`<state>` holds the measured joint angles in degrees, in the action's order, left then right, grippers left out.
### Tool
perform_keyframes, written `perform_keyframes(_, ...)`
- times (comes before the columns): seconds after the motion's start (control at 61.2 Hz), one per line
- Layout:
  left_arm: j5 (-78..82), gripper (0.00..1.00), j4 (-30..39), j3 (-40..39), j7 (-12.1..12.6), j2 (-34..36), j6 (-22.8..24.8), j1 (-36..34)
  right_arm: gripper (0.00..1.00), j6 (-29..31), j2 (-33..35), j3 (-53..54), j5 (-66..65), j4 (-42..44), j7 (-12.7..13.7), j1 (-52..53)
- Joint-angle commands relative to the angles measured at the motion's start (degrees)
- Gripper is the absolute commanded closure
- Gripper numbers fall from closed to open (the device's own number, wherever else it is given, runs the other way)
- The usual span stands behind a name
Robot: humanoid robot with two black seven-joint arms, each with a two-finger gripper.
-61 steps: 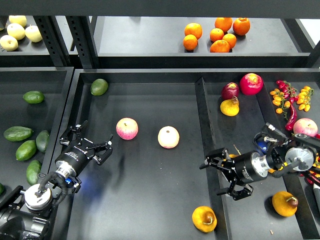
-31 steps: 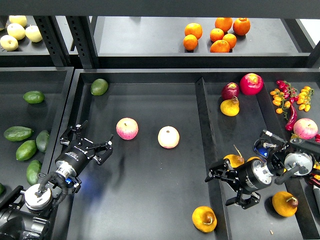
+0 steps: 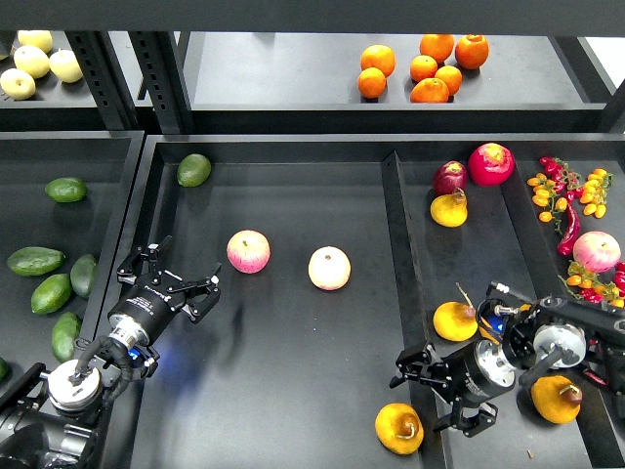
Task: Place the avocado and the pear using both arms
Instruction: 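Lower the right gripper toward the yellow pear nearest the robot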
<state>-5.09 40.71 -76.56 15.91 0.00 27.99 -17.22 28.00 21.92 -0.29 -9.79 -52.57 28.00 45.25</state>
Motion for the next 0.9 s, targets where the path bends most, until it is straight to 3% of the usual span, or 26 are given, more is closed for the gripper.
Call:
perform_keyframes(0.0, -0.01, 0.01, -0.01, -0.08, 0.0, 0.0, 0.01, 0.0, 0.01, 0.0, -0.56, 0.03, -0.66, 0.28, 0.0, -1.22)
perform_keyframes(0.67, 0.08, 0.01, -0.01, -0.08, 0.0, 0.0, 0.01, 0.09, 0.04, 0.0, -1.18, 0.12, -1.19, 1.33, 0.0, -2.28)
perform_keyframes(0.882, 0.08, 0.01, -0.01, -0.08, 0.0, 0.0, 0.01, 0.09, 0.1, 0.0, -2.23, 0.82, -1.28, 1.77, 0.0, -2.8)
